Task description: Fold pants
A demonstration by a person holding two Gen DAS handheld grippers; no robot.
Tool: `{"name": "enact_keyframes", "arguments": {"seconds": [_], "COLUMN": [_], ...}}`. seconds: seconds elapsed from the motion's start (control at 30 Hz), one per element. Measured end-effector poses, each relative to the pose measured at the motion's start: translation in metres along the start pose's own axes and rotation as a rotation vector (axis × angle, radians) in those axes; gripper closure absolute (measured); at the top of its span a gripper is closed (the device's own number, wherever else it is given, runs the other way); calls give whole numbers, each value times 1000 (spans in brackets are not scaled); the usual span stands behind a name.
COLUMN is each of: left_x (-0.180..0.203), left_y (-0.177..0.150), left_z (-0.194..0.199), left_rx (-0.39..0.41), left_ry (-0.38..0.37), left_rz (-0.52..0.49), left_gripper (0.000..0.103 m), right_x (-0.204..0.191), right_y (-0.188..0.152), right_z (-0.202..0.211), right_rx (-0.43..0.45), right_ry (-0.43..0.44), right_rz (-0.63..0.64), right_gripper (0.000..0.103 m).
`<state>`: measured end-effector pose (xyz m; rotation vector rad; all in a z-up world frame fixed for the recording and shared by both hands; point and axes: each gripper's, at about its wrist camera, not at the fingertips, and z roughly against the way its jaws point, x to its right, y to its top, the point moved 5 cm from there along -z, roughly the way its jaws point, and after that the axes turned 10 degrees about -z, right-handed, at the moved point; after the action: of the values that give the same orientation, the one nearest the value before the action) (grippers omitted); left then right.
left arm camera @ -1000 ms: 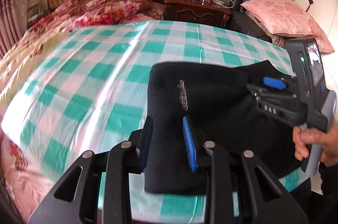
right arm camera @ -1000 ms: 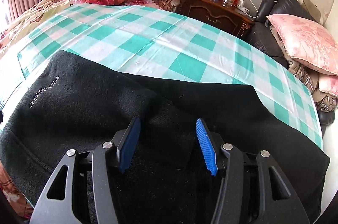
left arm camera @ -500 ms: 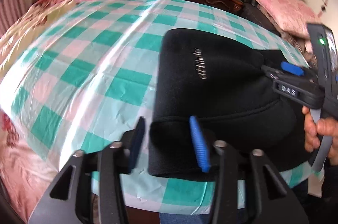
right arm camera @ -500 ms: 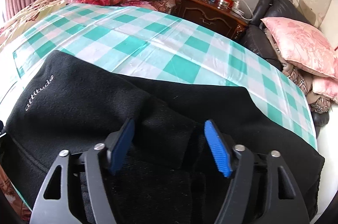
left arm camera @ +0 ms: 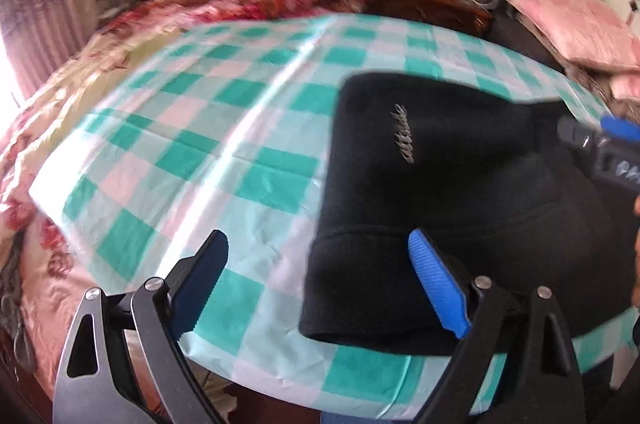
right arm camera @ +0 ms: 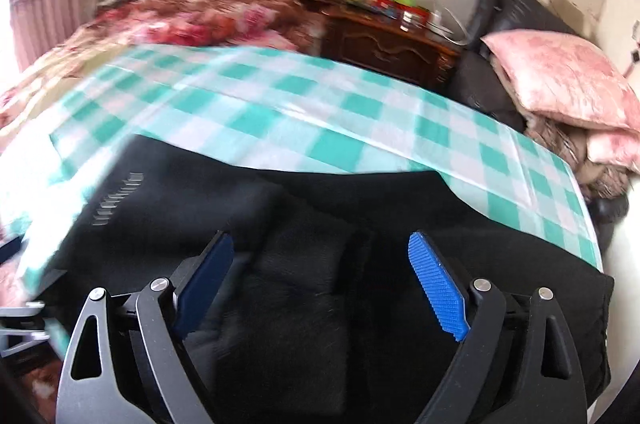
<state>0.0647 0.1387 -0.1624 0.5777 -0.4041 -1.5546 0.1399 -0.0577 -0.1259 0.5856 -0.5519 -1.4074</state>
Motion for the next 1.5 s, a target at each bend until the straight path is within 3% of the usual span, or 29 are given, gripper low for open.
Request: {"name": "enact_keyframes", "arguments": {"seconds": [0.1, 0.2, 0.53, 0.7, 0.83, 0.97, 1.13, 1.23, 1.37, 1.5], "left_x": [1, 3, 2, 1, 0, 0, -1, -1, -1, -5], "left_y": [-2, -4, -8, -9, -10, -10, -10, -10, -6, 16], "left_z": [0, 0, -4, -5, -6, -7, -8, -8, -6, 3], "left_rx": [-12, -23, -61, -62, -65, -65, -66, -67, -69, -17], "left_ry": [19, 31, 27, 17, 14, 12, 7, 6, -2, -5], "left_rz": [-4, -6, 11, 22, 22, 23, 20, 19, 18, 8], "left_gripper": [12, 12, 12, 12, 12, 12, 12, 12, 13, 23], "right_x": [-21, -32, -38, -36, -36, -34, -22, -17, -21, -21], "right_y": [-8, -21, -52, -54, -44, -12, 19, 10, 3, 2], "right_z": [5, -6, -28, -29, -21, -14, -47, -74, -77, -78], "right_rx": [-64, -139, -146, -153, -156, -100, -90, -156, -125, -122], "right_ry": [101, 132, 18, 19, 40, 66, 11, -10, -48, -48], "right_rz": [30, 24, 112, 113, 111, 91, 60, 87, 131, 130], "right_gripper": [16, 16, 17, 17, 22, 25, 45, 49, 48, 48]}}
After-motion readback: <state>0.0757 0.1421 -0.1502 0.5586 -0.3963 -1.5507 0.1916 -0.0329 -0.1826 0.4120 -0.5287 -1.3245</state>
